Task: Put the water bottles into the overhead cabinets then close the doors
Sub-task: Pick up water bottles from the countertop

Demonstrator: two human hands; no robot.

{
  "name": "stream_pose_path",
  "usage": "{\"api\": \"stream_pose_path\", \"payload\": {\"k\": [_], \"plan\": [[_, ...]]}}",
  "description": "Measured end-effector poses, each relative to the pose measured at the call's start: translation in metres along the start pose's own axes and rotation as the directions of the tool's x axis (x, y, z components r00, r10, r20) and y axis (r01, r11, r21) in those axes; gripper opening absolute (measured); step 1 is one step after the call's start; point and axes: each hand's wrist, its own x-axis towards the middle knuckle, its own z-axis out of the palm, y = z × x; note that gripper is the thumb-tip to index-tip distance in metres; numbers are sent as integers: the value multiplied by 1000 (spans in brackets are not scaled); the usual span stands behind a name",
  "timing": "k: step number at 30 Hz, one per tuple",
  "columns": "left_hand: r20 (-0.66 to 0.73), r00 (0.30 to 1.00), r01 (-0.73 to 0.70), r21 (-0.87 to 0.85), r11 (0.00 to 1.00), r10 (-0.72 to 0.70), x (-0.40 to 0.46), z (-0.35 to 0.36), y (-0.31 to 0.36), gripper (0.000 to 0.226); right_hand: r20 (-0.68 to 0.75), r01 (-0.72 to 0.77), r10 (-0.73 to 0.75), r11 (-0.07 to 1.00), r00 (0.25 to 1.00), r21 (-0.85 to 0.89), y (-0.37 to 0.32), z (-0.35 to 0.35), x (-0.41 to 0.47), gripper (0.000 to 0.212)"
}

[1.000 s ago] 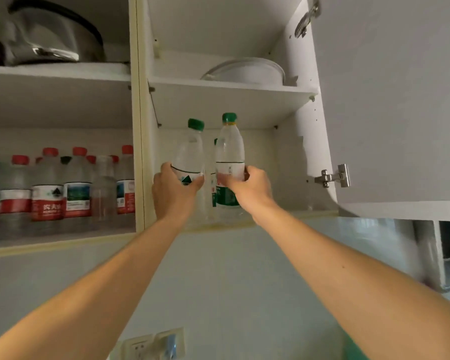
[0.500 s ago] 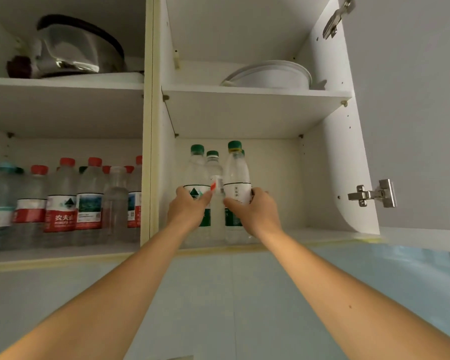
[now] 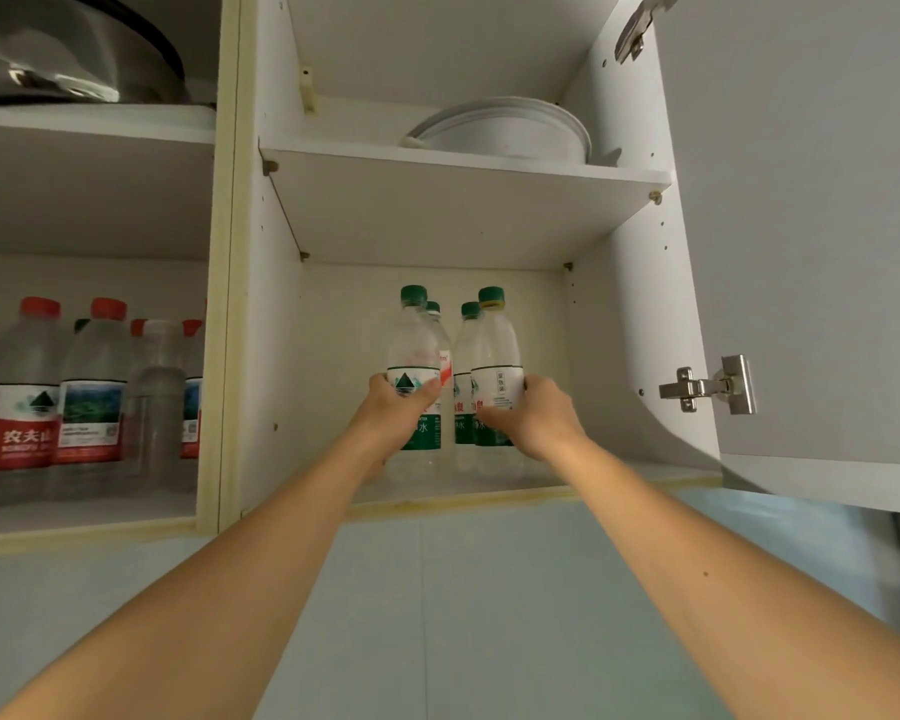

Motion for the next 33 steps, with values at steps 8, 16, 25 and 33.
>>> {"api": "stream_pose_path", "payload": {"k": [8, 16, 25, 33], "plan": [[28, 999, -35, 68, 997, 33, 2, 19, 3, 64, 36, -15, 14, 1000, 999, 27, 8, -4, 8, 28], [14, 988, -155, 243, 957, 157, -38, 2, 12, 71, 131, 8, -10, 1000, 991, 13, 6, -15, -8, 68], [-181, 788, -532, 282, 799, 588, -132, -18, -8, 9, -311, 525, -533, 843, 787, -114, 2, -1, -124, 28], [-58, 892, -430, 200, 880, 449, -228, -3, -145, 7, 157, 207, -195, 976, 968, -65, 100, 64, -248, 18]]}}
